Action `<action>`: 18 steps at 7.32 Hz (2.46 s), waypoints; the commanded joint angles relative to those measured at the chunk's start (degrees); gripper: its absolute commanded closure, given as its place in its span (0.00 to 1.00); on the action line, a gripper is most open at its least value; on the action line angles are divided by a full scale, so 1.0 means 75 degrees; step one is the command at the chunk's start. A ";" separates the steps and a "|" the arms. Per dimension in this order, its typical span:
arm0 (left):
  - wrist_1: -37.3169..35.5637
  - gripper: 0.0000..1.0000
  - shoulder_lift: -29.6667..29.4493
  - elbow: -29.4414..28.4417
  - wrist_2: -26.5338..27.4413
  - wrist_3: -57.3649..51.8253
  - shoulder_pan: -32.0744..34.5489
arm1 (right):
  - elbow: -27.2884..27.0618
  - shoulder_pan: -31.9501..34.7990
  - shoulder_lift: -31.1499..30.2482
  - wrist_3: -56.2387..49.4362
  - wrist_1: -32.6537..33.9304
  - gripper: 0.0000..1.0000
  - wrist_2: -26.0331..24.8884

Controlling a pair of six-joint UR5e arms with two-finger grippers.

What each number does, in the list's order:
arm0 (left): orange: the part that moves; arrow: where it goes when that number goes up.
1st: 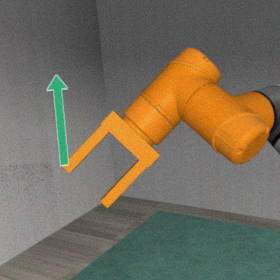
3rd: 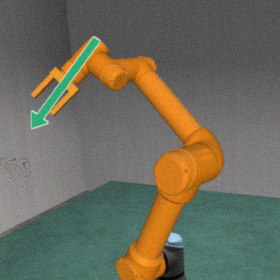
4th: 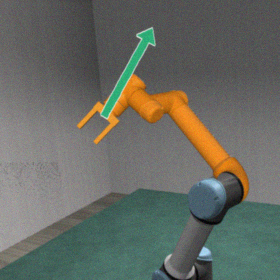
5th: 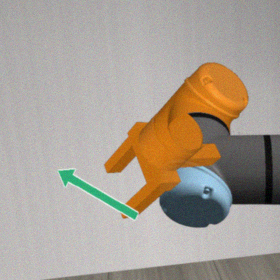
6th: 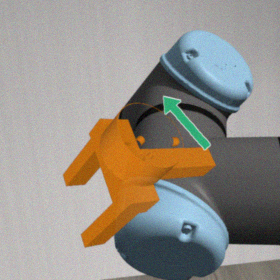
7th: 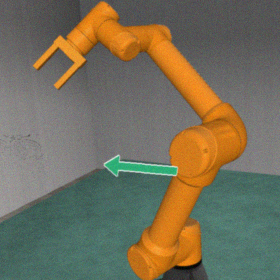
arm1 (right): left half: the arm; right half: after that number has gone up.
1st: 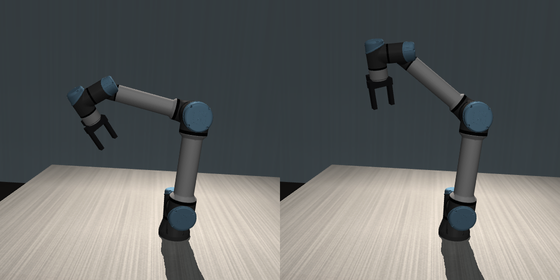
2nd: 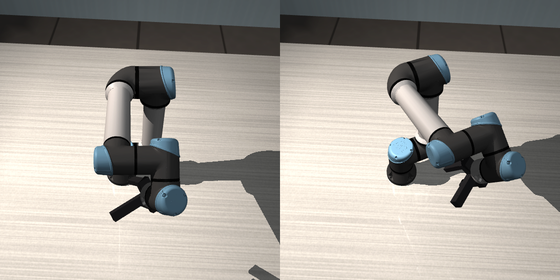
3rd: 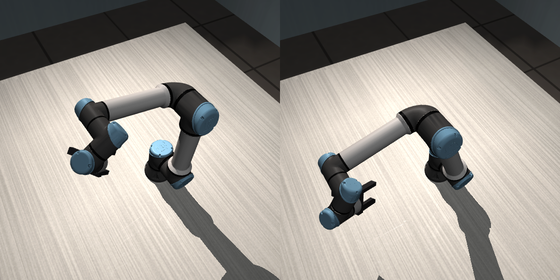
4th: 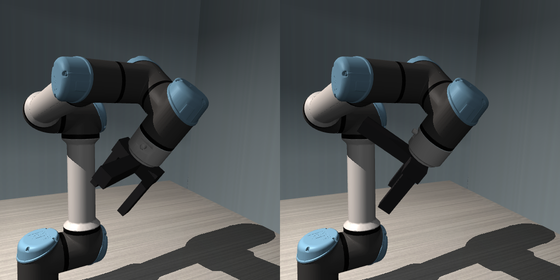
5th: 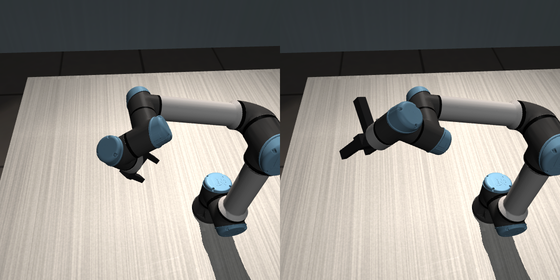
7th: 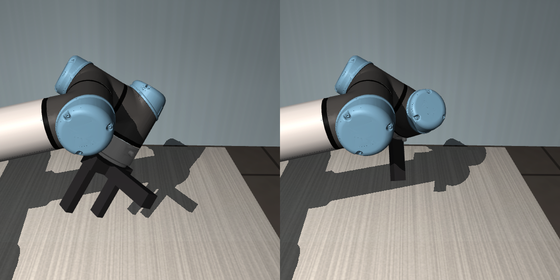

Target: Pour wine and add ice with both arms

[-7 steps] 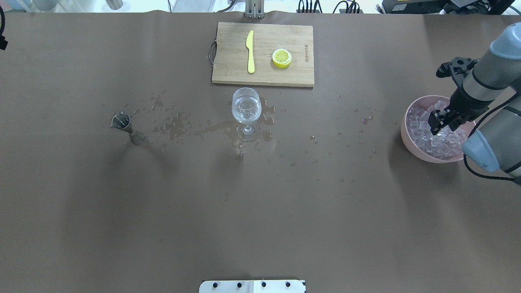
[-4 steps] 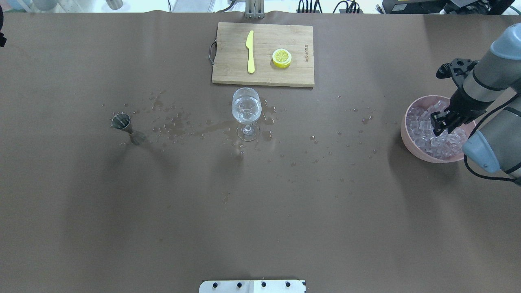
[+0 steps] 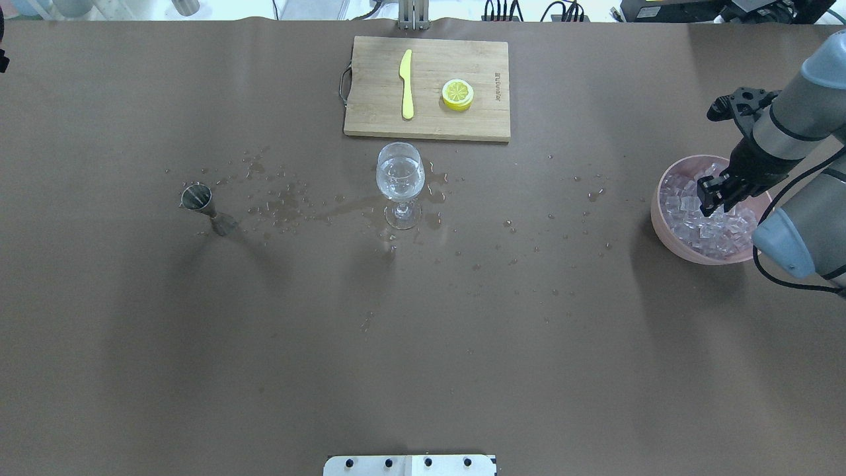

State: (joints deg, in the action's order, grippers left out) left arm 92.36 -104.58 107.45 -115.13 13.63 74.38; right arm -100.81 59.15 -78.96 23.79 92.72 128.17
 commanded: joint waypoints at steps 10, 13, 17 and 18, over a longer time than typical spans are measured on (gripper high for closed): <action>-0.1627 0.01 -0.0342 -0.1682 -0.0071 -0.2919 0.1368 | -0.0167 -0.0605 0.3590 0.5374 -0.2379 1.00 0.0480; -0.1534 0.01 -0.0330 -0.1974 -0.0094 -0.2919 0.1368 | 0.0151 -0.1964 0.4069 0.6226 -0.3129 1.00 -0.1145; -0.1510 0.01 -0.0365 -0.1998 -0.0082 -0.2896 0.1380 | 0.0725 -0.2390 0.4491 0.6320 -0.3117 1.00 -0.1608; -0.1510 0.01 -0.0376 -0.2010 -0.0082 -0.2896 0.1369 | 0.0796 -0.2402 0.4516 0.6320 -0.3117 1.00 -0.1620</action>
State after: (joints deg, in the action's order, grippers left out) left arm 81.02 -107.31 92.45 -115.75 -8.10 84.70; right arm -95.77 41.38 -45.67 71.21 69.31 116.29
